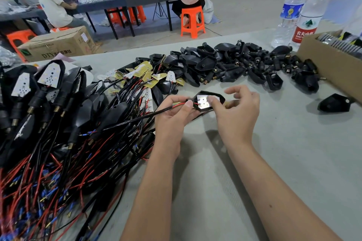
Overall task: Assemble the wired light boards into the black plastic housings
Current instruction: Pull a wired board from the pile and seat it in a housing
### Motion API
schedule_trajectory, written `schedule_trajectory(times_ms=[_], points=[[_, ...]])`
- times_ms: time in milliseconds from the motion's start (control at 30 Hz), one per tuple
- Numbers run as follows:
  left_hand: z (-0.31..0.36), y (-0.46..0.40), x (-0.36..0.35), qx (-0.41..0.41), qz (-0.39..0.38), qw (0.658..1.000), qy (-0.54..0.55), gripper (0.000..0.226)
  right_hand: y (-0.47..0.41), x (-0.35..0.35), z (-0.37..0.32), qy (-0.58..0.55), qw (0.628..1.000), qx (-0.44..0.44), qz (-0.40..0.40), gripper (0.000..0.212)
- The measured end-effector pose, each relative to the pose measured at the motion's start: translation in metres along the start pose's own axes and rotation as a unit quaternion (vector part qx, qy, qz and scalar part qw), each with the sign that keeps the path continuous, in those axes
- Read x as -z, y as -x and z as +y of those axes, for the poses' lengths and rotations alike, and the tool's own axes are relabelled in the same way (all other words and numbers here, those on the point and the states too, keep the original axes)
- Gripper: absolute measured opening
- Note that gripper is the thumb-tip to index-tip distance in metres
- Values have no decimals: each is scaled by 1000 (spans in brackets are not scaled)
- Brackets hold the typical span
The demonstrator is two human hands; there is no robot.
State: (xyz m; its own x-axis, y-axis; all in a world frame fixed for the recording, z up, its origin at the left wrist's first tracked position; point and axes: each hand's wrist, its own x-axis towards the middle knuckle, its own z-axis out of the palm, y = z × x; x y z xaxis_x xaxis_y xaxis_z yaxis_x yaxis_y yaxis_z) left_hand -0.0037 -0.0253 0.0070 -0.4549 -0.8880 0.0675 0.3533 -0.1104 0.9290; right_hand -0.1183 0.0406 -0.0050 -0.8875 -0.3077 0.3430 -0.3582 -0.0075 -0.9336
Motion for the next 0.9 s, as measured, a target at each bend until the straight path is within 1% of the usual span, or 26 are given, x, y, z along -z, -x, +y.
schedule_trajectory(times_ms=[33, 100, 167, 200, 233, 367, 433, 533, 600, 667, 733, 900], points=[[0, 0, 0, 1, -3, 1000, 7, 5, -1, 0, 0, -28, 999, -26, -16, 32], [2, -1, 2, 2, 0, 1000, 23, 7, -5, 1, -1, -123, 985, -93, -82, 25], [3, -2, 4, 9, 9, 999, 37, 7, -10, 1, -1, -225, 948, -164, -155, 12], [3, -3, 5, 13, 13, 999, 40, 6, -11, 1, -1, -256, 932, -187, -177, 9], [3, -3, 5, 18, 18, 999, 39, 6, -12, 1, 1, -270, 924, -197, -185, 8], [3, -4, 3, 31, 49, 998, 38, 7, -13, 0, 6, -269, 931, -199, -146, 4], [7, -6, 5, 36, 74, 994, 66, 7, -16, 1, 8, -276, 931, -208, -118, 3], [14, -11, 12, 28, 126, 982, 140, 19, -19, 3, 11, -289, 928, -216, -92, 3], [14, -13, 15, 19, 149, 975, 165, 18, -19, 2, 12, -288, 928, -218, -87, 3], [13, -12, 14, 5, 158, 975, 156, 14, -18, 2, 11, -281, 931, -214, -91, 4], [11, -10, 11, -15, 158, 979, 131, 15, -18, 1, 11, -280, 931, -210, -99, 6], [7, -9, 9, -48, 145, 988, 12, 8, -13, 0, 5, -286, 929, -181, -153, 5]])
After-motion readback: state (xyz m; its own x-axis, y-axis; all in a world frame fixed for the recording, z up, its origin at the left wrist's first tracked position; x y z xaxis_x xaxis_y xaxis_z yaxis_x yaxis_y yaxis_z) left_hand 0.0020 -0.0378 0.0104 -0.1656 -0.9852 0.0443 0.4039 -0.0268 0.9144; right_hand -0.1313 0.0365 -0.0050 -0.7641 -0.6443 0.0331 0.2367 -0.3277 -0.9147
